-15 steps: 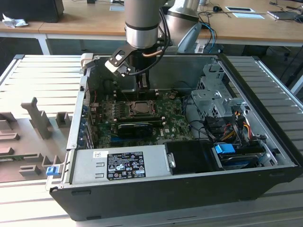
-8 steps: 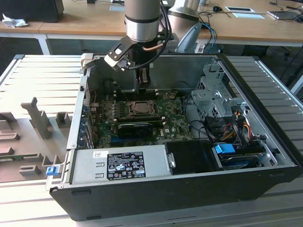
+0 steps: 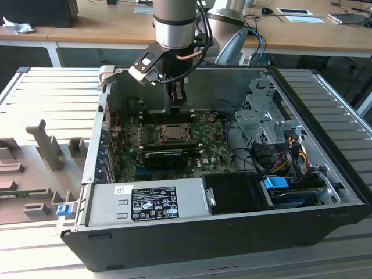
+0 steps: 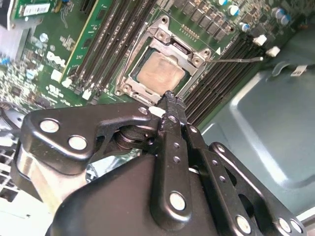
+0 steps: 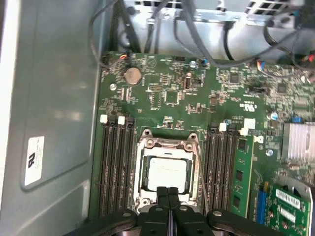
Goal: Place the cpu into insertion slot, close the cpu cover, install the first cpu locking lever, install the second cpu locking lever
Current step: 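Install the first cpu locking lever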
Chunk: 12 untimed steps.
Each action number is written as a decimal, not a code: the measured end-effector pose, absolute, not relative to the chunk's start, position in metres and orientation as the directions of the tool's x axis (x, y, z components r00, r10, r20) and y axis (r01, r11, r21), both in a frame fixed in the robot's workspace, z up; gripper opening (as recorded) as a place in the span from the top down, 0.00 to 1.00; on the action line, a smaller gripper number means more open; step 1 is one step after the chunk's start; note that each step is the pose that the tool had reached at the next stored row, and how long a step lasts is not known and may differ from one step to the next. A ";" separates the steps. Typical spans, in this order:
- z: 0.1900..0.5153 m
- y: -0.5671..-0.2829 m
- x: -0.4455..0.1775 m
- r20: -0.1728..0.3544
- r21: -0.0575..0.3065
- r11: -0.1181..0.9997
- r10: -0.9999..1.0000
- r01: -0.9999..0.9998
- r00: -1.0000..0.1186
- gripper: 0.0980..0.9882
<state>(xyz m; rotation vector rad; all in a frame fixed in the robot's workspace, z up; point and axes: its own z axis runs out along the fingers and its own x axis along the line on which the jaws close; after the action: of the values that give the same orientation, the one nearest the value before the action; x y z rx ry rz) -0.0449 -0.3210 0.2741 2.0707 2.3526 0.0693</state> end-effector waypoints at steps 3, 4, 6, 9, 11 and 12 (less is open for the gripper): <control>0.274 -0.321 -0.045 0.024 0.038 0.200 0.979 0.979 -0.201 0.99; 0.274 -0.321 -0.045 0.024 0.038 0.217 0.976 0.975 -0.218 0.99; 0.274 -0.321 -0.045 0.024 0.038 0.270 0.962 0.962 -0.271 0.99; 0.274 -0.321 -0.045 0.024 0.038 0.324 0.945 0.945 -0.325 0.99; 0.274 -0.321 -0.045 0.024 0.038 0.343 0.939 0.938 -0.344 0.99; 0.274 -0.321 -0.045 0.024 0.038 0.354 0.935 0.935 -0.355 0.99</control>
<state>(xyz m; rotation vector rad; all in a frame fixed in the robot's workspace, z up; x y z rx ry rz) -0.0449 -0.3210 0.2740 1.7838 2.5832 0.0703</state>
